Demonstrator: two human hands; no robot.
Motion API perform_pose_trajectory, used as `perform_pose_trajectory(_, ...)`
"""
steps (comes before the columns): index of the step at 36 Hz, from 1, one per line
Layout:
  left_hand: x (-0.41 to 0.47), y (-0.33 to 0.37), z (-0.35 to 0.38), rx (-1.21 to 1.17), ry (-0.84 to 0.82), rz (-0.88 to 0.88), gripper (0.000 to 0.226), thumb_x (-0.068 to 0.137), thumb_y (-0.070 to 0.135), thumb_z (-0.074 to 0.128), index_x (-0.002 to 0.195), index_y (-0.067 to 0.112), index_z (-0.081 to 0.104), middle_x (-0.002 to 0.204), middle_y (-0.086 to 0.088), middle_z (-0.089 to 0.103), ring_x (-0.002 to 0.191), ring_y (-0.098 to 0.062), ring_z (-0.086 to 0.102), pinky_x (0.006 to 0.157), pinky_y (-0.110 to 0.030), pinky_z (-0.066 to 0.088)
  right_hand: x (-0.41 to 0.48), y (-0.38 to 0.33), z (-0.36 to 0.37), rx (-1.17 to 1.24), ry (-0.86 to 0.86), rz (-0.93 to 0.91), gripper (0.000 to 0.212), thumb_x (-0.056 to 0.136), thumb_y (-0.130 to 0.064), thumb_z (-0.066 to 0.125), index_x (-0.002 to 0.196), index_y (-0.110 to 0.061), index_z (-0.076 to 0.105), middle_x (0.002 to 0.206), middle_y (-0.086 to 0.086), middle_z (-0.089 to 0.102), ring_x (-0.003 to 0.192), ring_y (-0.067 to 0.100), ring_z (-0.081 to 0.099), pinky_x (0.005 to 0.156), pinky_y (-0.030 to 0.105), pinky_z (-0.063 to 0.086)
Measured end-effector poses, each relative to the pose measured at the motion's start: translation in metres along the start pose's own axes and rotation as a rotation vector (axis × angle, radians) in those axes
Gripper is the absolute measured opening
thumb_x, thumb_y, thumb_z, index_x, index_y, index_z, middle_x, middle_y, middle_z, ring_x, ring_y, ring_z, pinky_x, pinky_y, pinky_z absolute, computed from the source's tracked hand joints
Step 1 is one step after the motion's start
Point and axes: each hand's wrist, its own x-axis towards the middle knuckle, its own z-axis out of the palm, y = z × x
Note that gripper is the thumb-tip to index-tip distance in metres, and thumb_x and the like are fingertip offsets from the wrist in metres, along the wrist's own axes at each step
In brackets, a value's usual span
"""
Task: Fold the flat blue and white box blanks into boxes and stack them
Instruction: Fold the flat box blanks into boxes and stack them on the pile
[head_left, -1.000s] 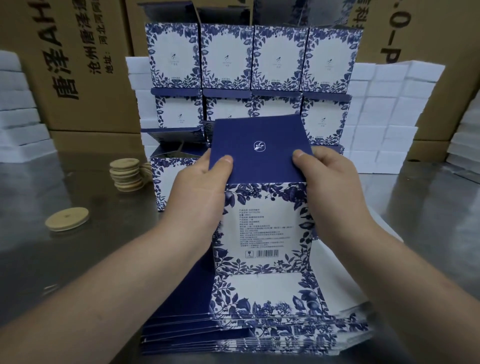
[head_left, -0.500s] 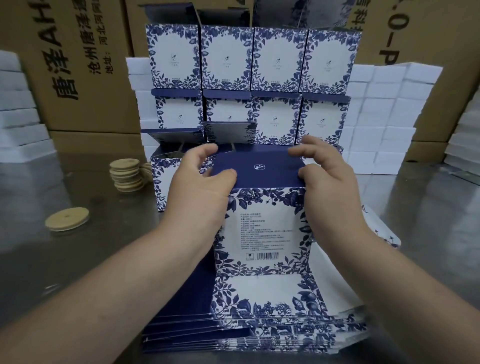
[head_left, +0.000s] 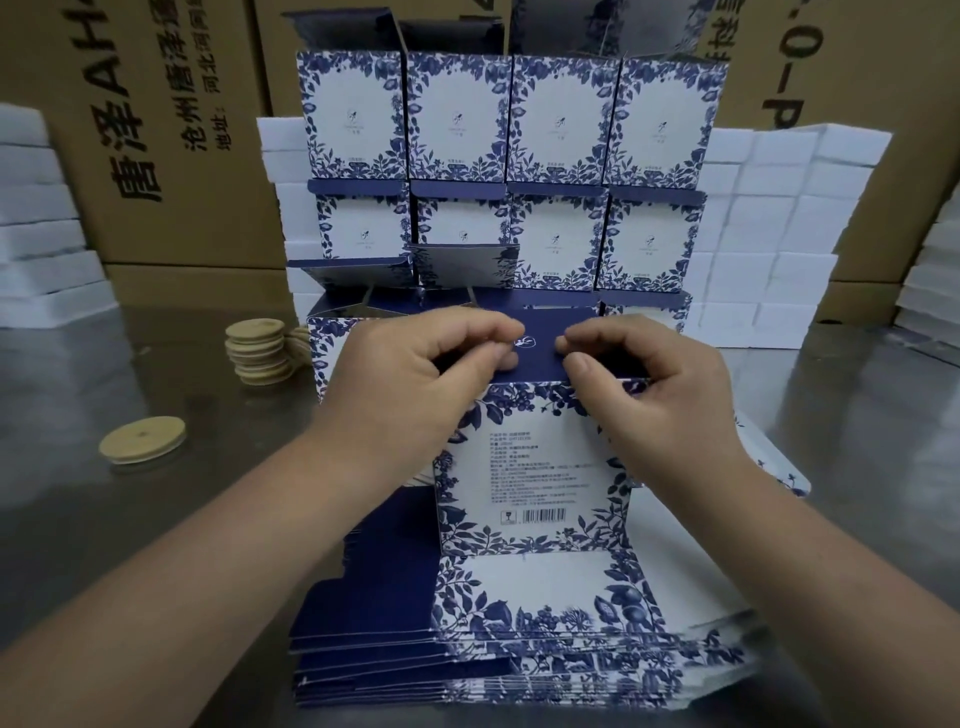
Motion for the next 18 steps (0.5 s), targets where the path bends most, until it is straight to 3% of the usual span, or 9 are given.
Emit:
perform_pose_trajectory(3,-0.001,-0.004,-0.001,0.004,-0.017,0.05,0.018,0.078,0.022,0.063,0.073,0.037,0.071,0.077,0.02,0.07,0.074,-0.006,0.069,0.07,-0.024,0.056,0.0,0.001,-0.002,0.009,-0.048,-0.017,0.027,0.069,-0.047,0.057,0.096,-0.049,0.053,0.088,-0.026,0.062,0.086,-0.005,0.063,0.084,0.023,0.052)
perform_pose_trajectory(7,-0.001,-0.005,-0.001,0.145,-0.096,0.221,0.018,0.075,0.017,0.068,0.091,0.026,0.068,0.082,0.014,0.065,0.087,-0.004,0.064,0.079,-0.014,0.05,0.0,0.007,-0.012,-0.02,-0.153,-0.034,0.049,0.064,-0.055,0.062,0.109,-0.064,0.045,0.087,-0.031,0.064,0.093,-0.004,0.062,0.087,0.028,0.05)
perform_pose_trajectory(9,0.0,-0.006,0.001,0.183,-0.139,0.238,0.024,0.074,0.02,0.069,0.097,0.024,0.064,0.085,0.009,0.062,0.088,-0.006,0.062,0.081,-0.016,0.049,0.0,0.01,-0.014,-0.017,-0.177,-0.028,0.056,0.062,-0.058,0.063,0.111,-0.071,0.039,0.093,-0.033,0.063,0.095,-0.004,0.061,0.087,0.026,0.048)
perform_pose_trajectory(12,0.001,-0.008,0.0,0.224,-0.185,0.27,0.028,0.076,0.032,0.065,0.102,0.025,0.063,0.095,0.011,0.061,0.09,-0.005,0.058,0.084,-0.021,0.046,0.003,0.008,-0.011,-0.024,-0.19,-0.107,0.036,0.069,-0.05,0.062,0.103,-0.058,0.05,0.087,-0.023,0.063,0.09,-0.003,0.06,0.083,0.017,0.045)
perform_pose_trajectory(15,0.002,-0.011,0.0,0.245,-0.201,0.312,0.033,0.077,0.034,0.06,0.109,0.024,0.059,0.105,0.017,0.058,0.092,-0.007,0.055,0.086,-0.016,0.042,0.004,0.005,-0.009,0.002,-0.195,-0.186,0.017,0.075,-0.037,0.062,0.091,-0.036,0.058,0.085,-0.008,0.062,0.083,0.009,0.059,0.079,0.022,0.046)
perform_pose_trajectory(18,0.0,-0.012,0.002,0.213,-0.169,0.304,0.033,0.077,0.031,0.059,0.109,0.023,0.058,0.103,0.02,0.058,0.094,-0.004,0.056,0.088,-0.017,0.043,0.004,0.007,-0.009,0.097,-0.209,-0.163,0.014,0.074,-0.033,0.063,0.087,-0.035,0.058,0.091,-0.017,0.061,0.089,0.002,0.059,0.086,0.023,0.045)
